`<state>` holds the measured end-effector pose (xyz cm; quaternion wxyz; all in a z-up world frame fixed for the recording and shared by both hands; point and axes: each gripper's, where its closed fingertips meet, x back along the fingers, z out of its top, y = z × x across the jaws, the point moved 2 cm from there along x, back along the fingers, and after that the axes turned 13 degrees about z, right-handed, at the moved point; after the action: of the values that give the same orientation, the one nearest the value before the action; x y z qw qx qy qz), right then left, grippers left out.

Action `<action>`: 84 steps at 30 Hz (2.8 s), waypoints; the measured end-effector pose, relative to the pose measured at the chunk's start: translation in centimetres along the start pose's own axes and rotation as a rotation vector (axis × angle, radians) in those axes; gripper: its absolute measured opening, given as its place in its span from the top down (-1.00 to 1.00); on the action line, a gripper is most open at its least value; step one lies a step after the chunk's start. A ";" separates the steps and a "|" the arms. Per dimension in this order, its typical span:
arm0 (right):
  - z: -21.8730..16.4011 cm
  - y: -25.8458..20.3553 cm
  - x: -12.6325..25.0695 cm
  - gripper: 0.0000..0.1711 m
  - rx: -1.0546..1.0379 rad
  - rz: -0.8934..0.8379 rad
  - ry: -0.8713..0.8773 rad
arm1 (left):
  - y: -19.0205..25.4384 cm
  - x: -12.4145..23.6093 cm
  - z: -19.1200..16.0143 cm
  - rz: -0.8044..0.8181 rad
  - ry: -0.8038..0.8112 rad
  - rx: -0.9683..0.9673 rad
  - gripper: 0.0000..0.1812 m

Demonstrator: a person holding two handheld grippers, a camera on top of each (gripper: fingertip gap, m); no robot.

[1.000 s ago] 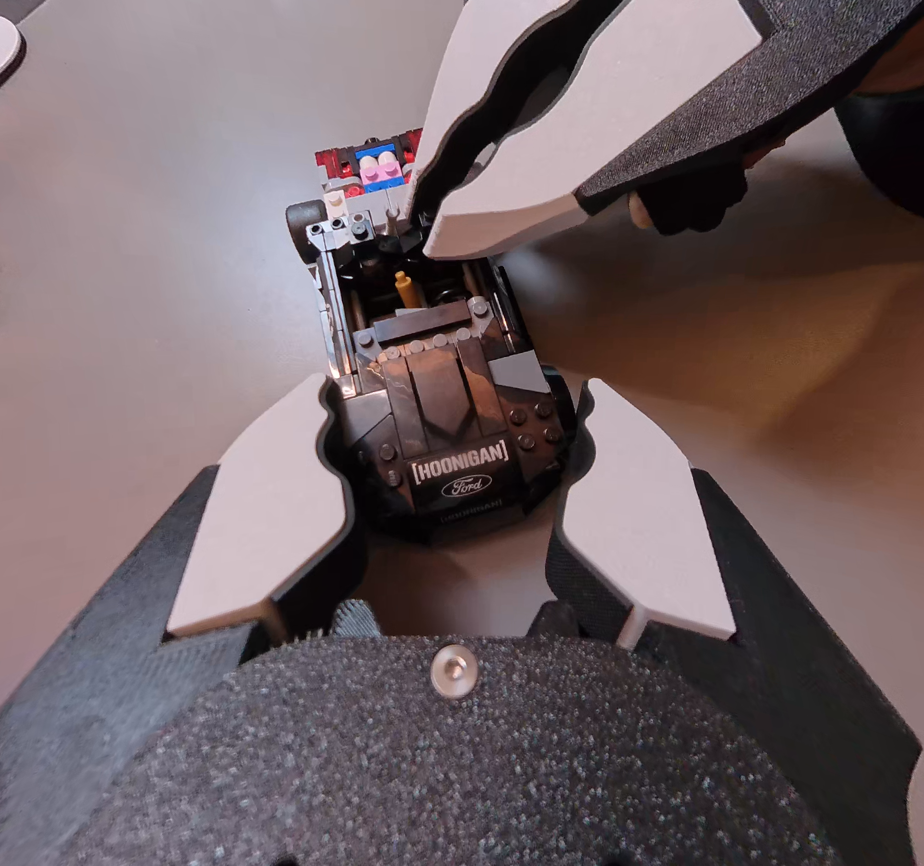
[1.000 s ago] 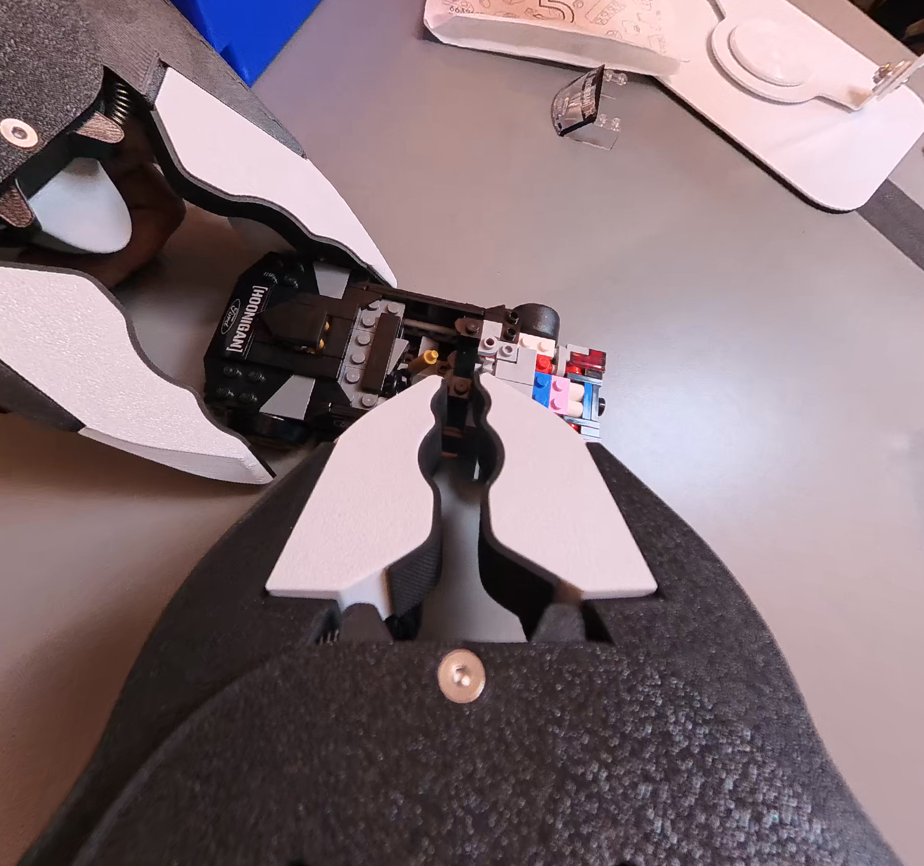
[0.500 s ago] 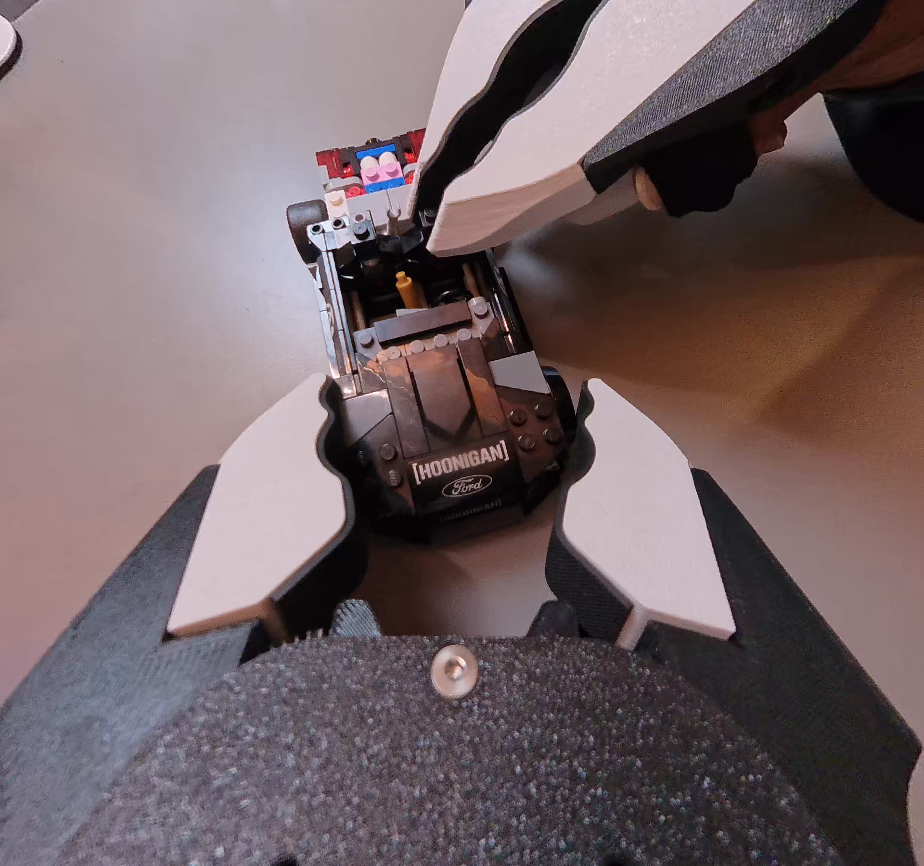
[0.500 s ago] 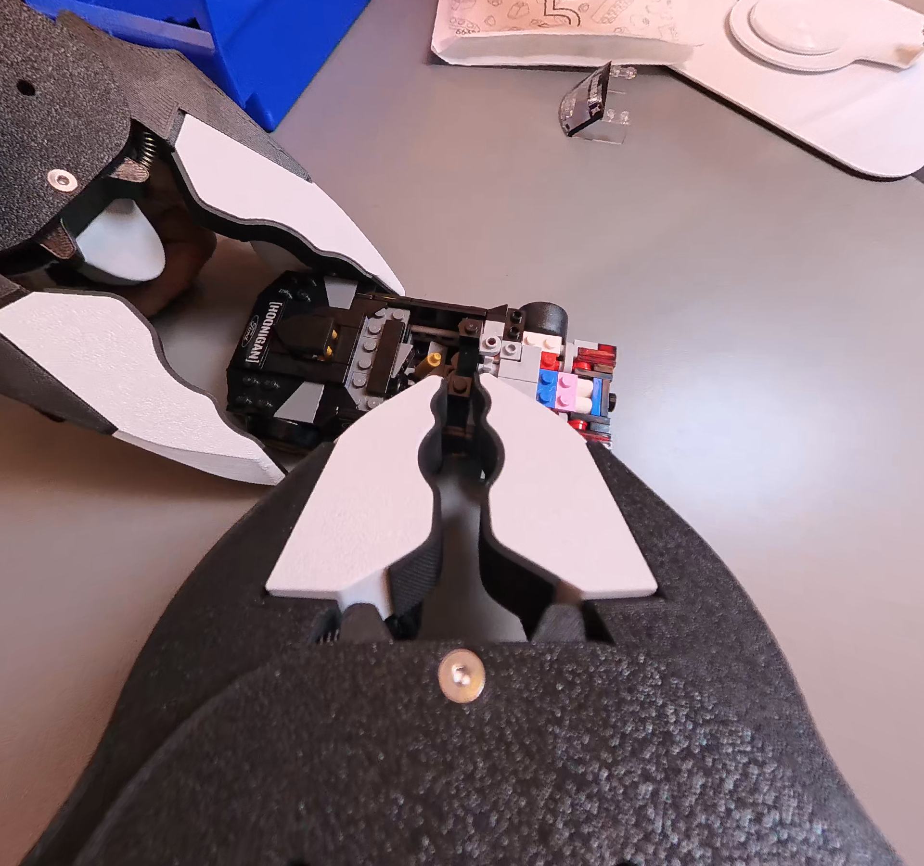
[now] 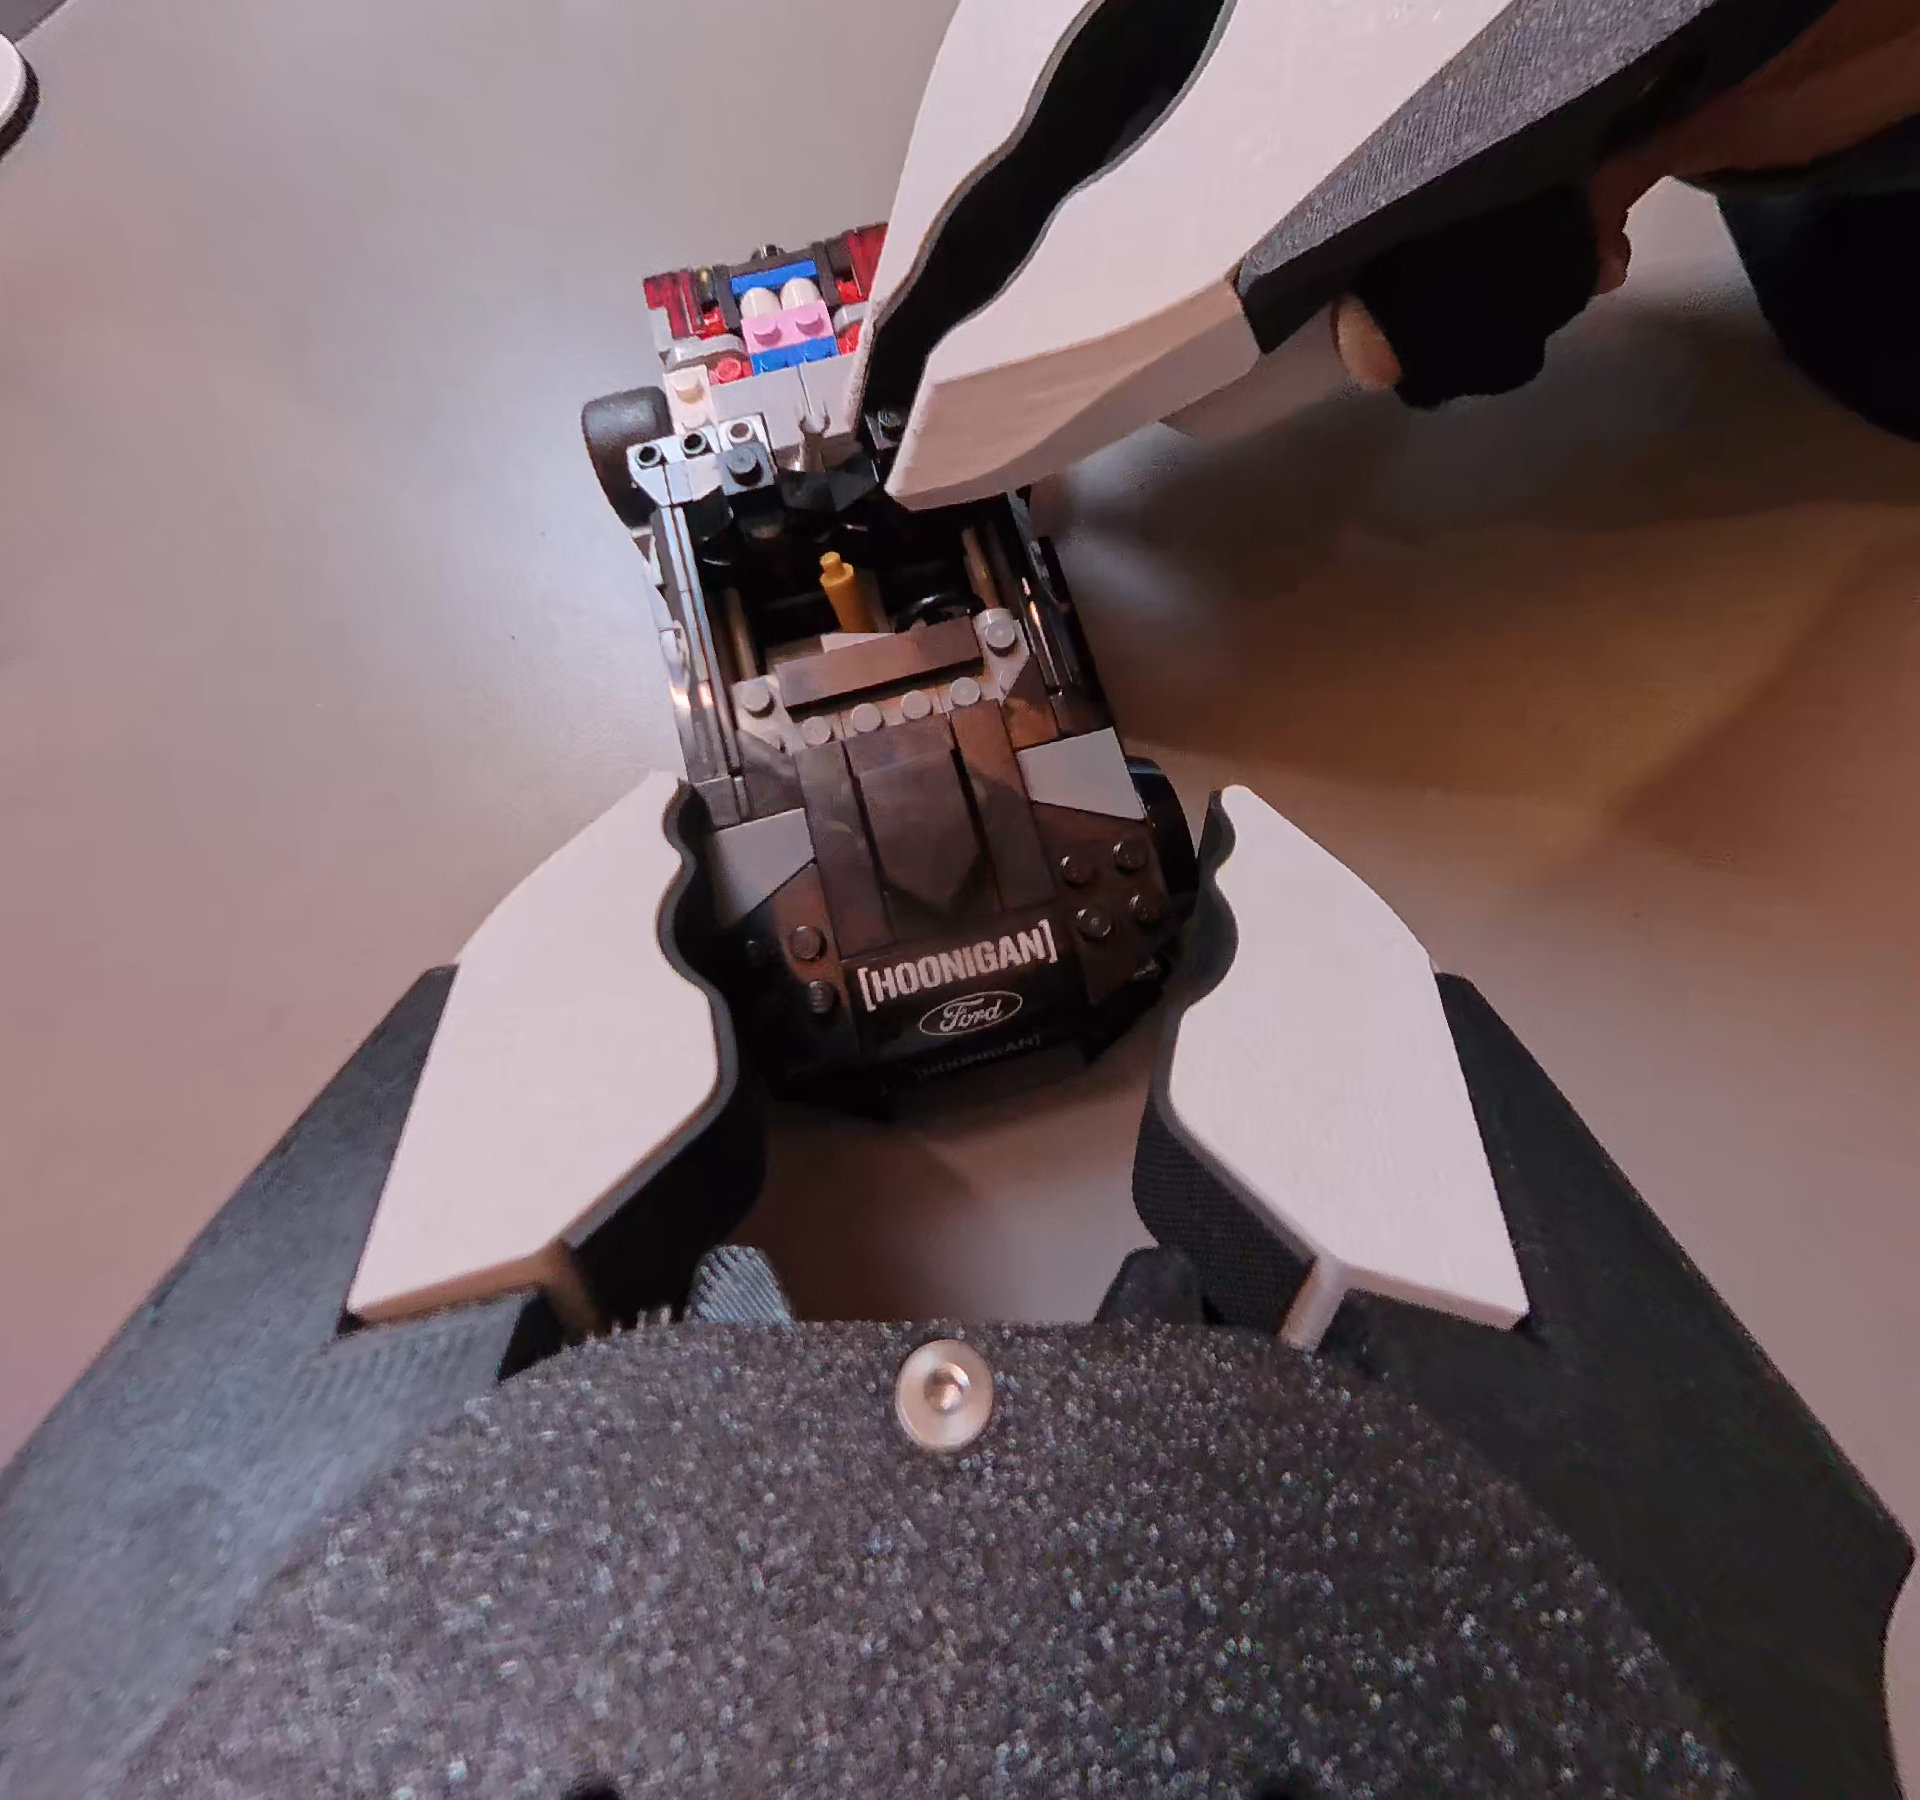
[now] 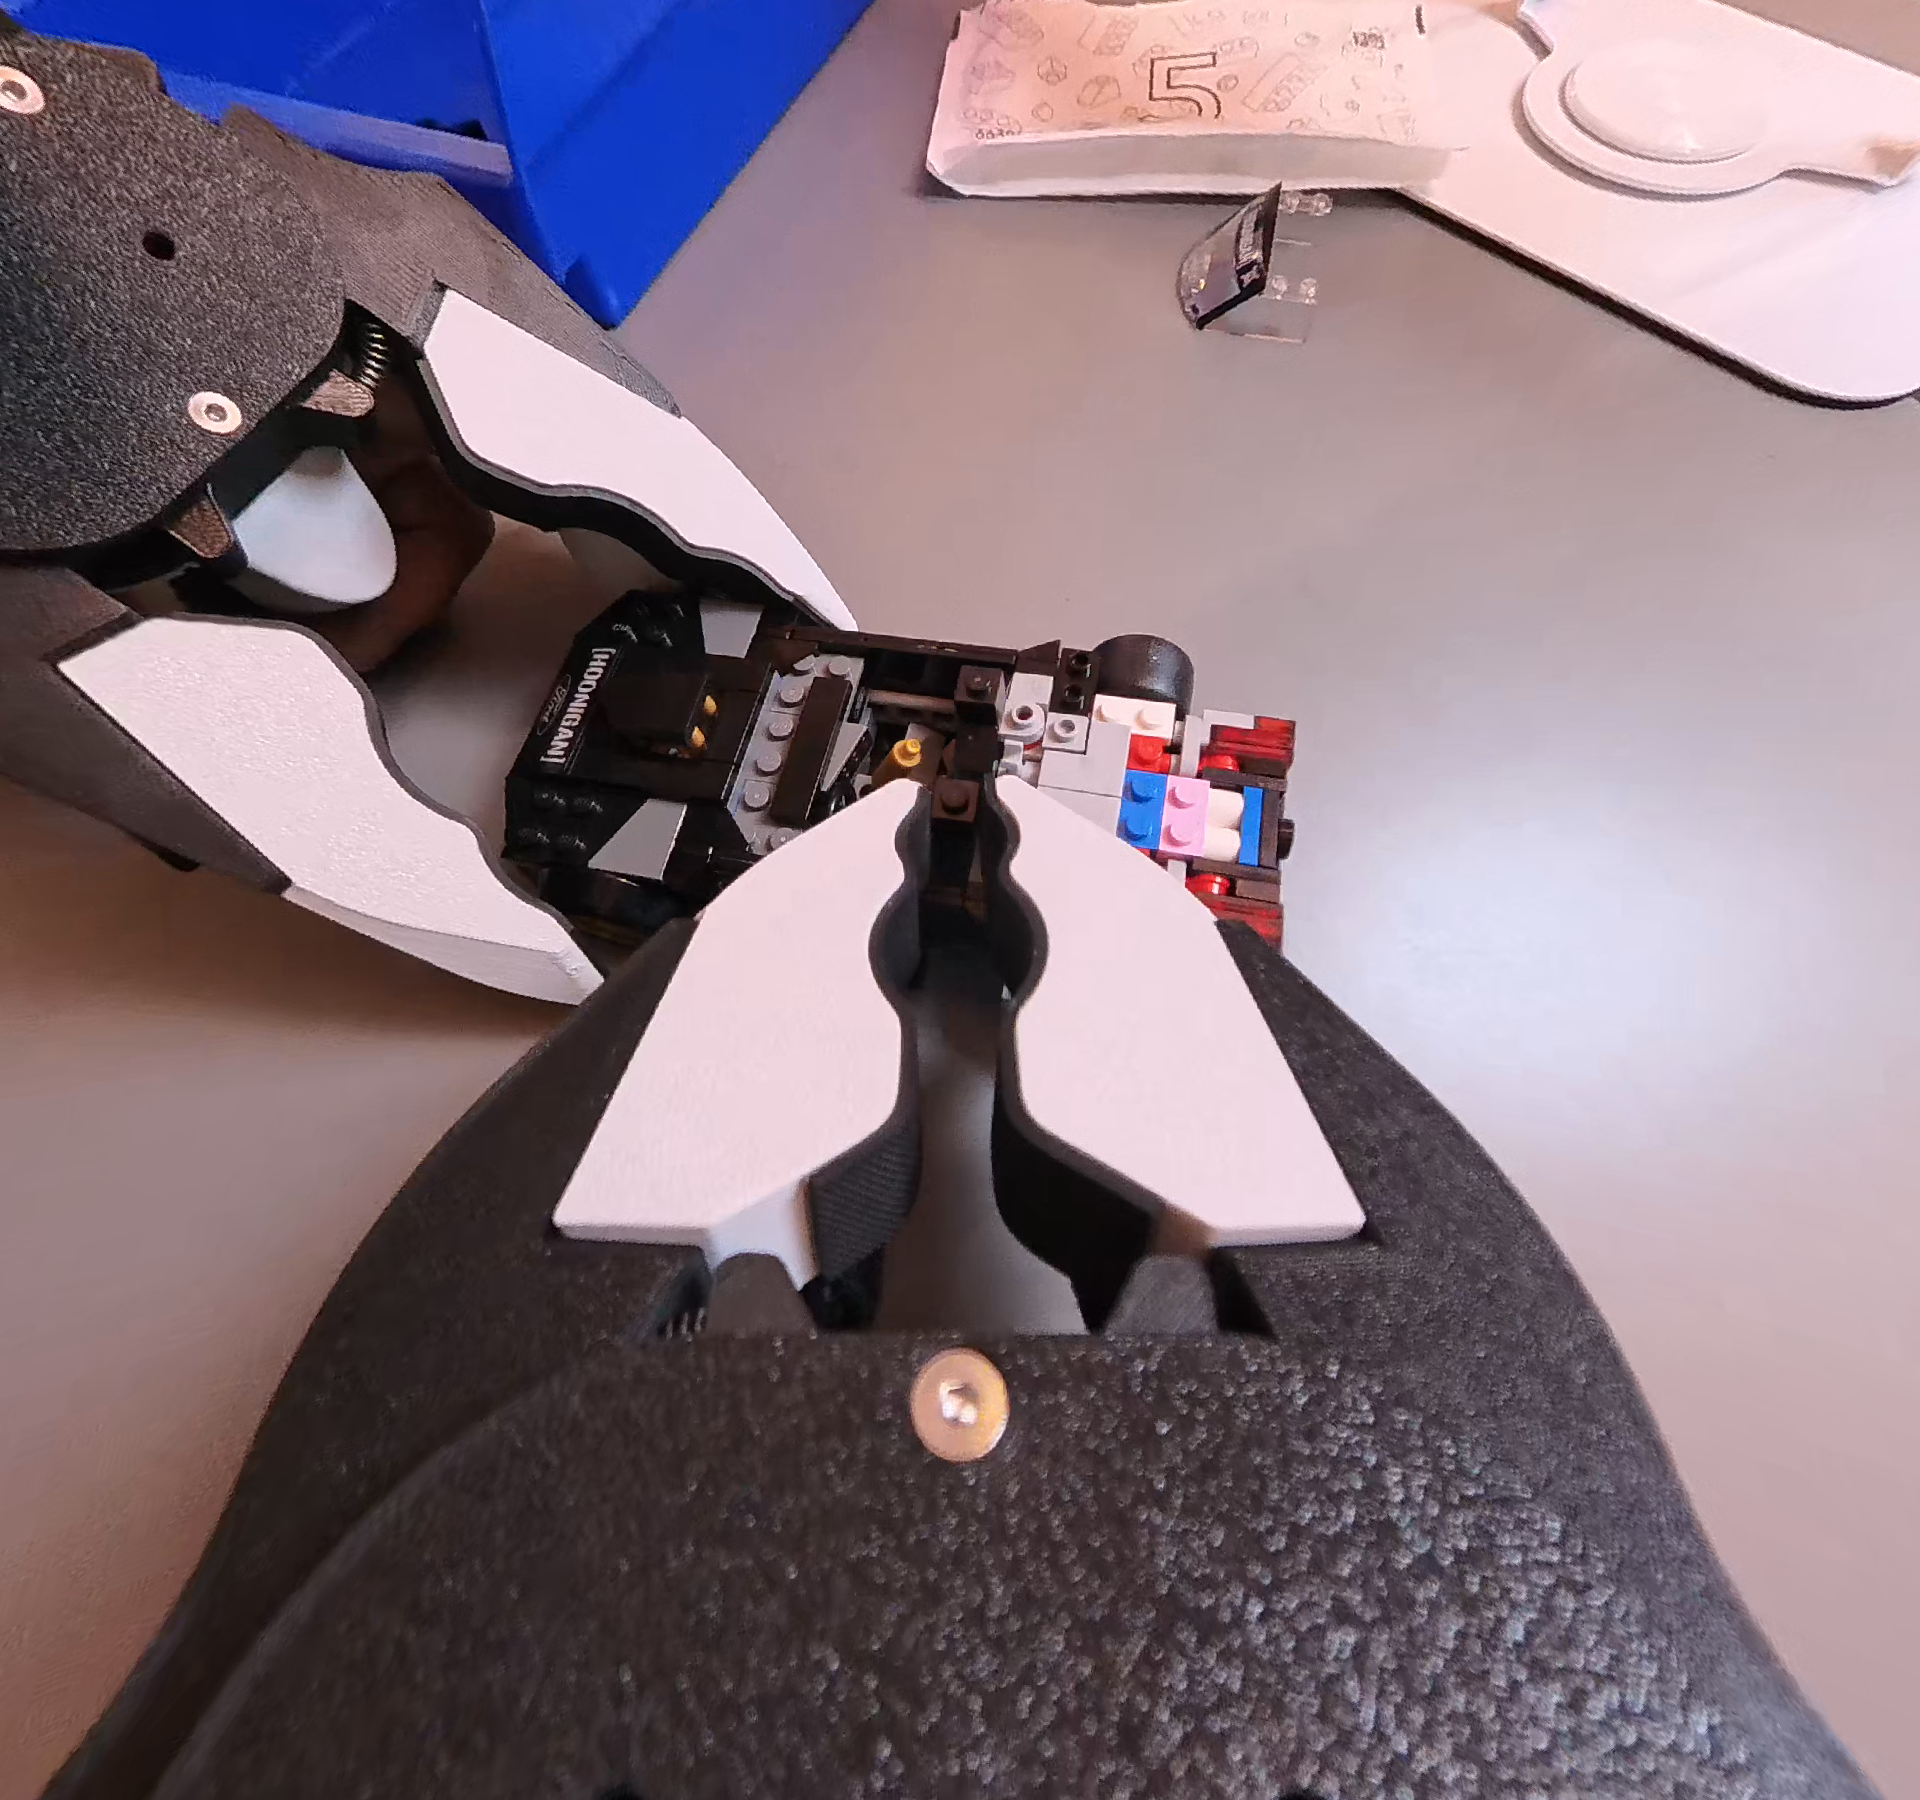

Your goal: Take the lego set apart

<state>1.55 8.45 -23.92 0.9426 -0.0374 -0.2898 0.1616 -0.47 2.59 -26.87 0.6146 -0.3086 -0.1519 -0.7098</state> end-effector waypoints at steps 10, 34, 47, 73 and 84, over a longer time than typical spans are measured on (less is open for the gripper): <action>1.2 0.7 1.9 0.91 -0.341 0.233 0.207 | 0.0 0.0 -0.1 -0.010 -0.003 0.001 0.01; 5.9 -6.2 5.1 0.90 0.229 0.395 0.521 | -0.4 7.7 7.1 -0.497 0.466 0.410 0.68; 5.8 -9.3 4.3 0.90 0.601 0.243 0.463 | 1.3 9.0 7.6 -0.923 0.370 0.715 0.85; 5.8 -4.6 5.2 0.82 0.432 0.079 0.395 | -6.9 11.6 7.3 0.403 0.558 -0.374 0.85; 0.4 -0.4 1.3 0.75 0.101 0.042 -0.008 | -18.5 15.2 -5.7 0.565 -0.148 0.273 0.79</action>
<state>2.47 8.50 -22.80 0.9385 0.0049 -0.2844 0.1959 -20.62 -9.03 -18.70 0.8106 -0.3040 -0.1981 -0.4597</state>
